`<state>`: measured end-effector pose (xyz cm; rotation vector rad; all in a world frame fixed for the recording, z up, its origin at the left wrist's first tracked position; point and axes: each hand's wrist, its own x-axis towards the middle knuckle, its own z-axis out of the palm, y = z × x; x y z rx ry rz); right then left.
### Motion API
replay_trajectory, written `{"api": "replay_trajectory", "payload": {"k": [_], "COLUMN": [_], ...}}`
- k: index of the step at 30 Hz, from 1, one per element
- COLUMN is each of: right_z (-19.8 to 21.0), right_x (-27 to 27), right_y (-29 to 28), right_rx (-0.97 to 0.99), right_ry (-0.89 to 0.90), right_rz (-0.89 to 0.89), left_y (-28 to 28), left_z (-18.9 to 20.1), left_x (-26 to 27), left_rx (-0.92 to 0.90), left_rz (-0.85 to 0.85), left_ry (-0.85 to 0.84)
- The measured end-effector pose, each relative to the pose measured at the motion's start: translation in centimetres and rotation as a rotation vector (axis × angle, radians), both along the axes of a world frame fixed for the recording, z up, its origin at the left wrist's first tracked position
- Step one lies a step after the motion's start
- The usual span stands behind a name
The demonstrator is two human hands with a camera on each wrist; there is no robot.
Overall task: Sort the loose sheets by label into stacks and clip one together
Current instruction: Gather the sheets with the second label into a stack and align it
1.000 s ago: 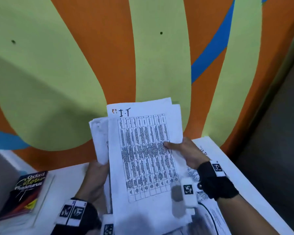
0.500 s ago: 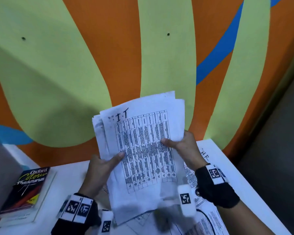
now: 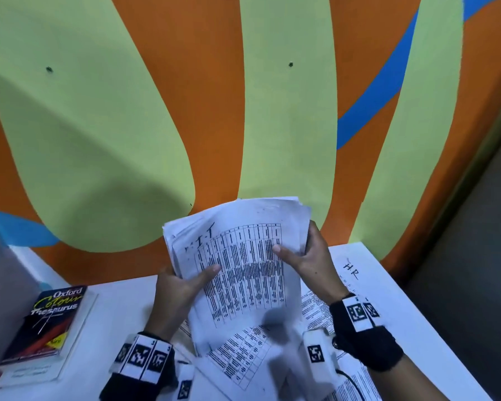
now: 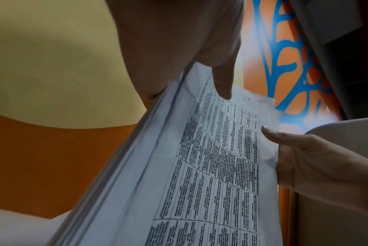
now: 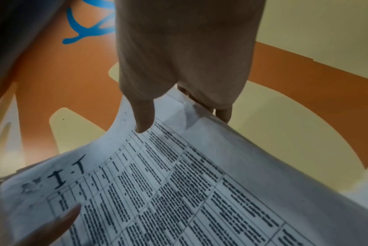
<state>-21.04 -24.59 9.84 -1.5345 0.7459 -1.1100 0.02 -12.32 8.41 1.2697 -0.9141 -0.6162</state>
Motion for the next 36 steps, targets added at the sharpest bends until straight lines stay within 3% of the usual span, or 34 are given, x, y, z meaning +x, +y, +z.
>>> {"api": "replay_trajectory", "payload": {"k": [3,7,11,15,21,25,29,32,36], "right_z": [0.2,1.4,0.8,0.9,1.9,1.1,2.2,1.9,-1.8], "right_x": [0.6,0.9,0.3,0.5,0.0,0.7,1.4,1.8,1.9], "right_y": [0.1,0.2,-0.4,-0.2,-0.1,0.3,0.5,0.2,-0.1], "right_rx": [-0.116,-0.209,-0.172,-0.159,-0.118,-0.134,-0.22,-0.208,-0.123], "right_ry": [0.087,0.052,0.074,0.162,-0.053,0.024,-0.024,0.054,0.298], "right_rz": [-0.09,-0.084,-0.05,-0.023,0.018,-0.042,-0.103,-0.085,0.01], "left_y": [-0.5,-0.6,0.0,-0.3,0.3,-0.5,-1.0,-0.4,-0.3], "left_z": [-0.1,0.9,0.9,0.2,1.6,-0.4,0.9,1.8,-0.7], "left_x": [0.1,0.1,-0.3,0.0,-0.4,0.0,0.3,-0.2,-0.6], "left_rx": [0.012,-0.064,-0.049,0.003,-0.082,0.073,0.002,-0.042,0.109], "left_rz": [0.089,0.128,0.01,0.083,-0.025,0.11,0.167,0.101,0.099], "left_ry": [0.017,0.001,-0.047,-0.017,-0.029,0.014,0.005,-0.037,-0.115]}}
